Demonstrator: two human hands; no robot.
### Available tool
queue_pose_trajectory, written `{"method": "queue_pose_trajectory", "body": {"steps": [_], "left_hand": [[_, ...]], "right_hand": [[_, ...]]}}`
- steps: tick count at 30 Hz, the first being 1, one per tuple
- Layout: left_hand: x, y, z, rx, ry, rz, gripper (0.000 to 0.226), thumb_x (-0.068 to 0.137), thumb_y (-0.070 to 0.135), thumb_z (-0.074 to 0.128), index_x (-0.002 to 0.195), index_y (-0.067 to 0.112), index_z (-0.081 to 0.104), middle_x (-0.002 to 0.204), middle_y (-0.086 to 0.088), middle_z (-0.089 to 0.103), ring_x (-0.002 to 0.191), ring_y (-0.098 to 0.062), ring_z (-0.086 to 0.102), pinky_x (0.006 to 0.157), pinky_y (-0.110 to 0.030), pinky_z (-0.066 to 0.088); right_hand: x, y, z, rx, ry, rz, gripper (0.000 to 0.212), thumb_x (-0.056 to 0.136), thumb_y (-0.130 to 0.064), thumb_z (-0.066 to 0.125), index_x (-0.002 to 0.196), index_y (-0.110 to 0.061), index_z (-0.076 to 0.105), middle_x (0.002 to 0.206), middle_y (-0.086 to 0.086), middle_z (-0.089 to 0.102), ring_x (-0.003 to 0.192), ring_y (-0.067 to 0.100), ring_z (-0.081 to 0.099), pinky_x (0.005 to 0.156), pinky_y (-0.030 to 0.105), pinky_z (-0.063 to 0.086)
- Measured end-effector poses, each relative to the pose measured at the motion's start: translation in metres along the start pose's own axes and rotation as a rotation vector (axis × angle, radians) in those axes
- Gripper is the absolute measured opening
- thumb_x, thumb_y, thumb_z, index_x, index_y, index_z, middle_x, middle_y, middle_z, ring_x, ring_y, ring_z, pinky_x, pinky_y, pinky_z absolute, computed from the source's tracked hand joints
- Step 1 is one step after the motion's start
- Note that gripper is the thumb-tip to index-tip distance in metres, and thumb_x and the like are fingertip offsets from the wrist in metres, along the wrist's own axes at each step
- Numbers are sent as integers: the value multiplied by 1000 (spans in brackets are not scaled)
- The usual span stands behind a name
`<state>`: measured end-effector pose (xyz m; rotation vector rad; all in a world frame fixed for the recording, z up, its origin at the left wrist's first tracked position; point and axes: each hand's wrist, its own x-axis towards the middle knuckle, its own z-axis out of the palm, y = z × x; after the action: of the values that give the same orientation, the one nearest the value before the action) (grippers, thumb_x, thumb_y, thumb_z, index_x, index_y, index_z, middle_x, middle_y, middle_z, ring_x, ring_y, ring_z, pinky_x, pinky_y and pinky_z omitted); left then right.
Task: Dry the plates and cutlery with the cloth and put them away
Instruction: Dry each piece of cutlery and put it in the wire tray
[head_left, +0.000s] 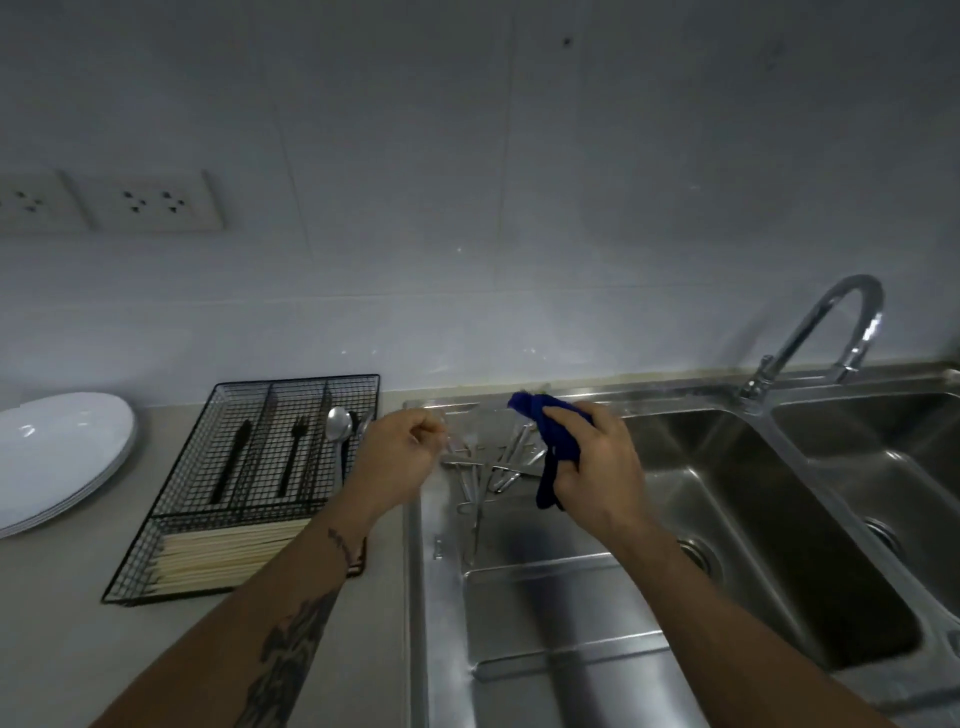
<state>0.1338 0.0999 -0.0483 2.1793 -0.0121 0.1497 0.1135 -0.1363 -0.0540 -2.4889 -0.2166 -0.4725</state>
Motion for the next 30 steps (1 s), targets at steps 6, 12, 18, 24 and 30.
{"method": "queue_pose_trajectory", "body": {"steps": [6,12,18,24,30], "left_hand": [[12,-63,-40,-345,339,-519,24,89,14,63,66,15,67,69,-7,62,62,-19,55,53,-26,43],[39,-96,-45,-252,256,-643,28,89,23,62,72,2,70,68,-10,68,60,-25,63,50,-31,50],[46,-95,-31,175,71,-477,20,90,13,51,75,3,59,67,-7,60,60,-21,57,46,-22,36],[50,-74,-9,442,196,-213,25,64,18,42,70,1,60,74,-10,58,71,-31,61,55,-26,41],[54,-12,52,343,-13,-81,25,82,7,55,92,17,75,100,-3,68,95,-22,63,84,-30,53]], "right_hand": [[13,-14,18,91,-55,38,57,75,10,63,127,-14,64,120,1,56,99,11,51,80,-2,33],[21,-10,32,153,-117,81,55,76,13,63,124,-15,65,114,-5,53,99,11,52,78,-8,30],[25,12,27,145,-110,147,53,76,9,65,122,-16,67,117,0,57,99,13,55,81,0,33],[23,46,6,113,-31,272,54,74,8,64,121,-18,68,114,6,62,95,18,57,82,18,39],[19,69,-17,180,7,348,52,76,6,62,121,-21,67,115,2,63,98,20,60,83,26,44]]}}
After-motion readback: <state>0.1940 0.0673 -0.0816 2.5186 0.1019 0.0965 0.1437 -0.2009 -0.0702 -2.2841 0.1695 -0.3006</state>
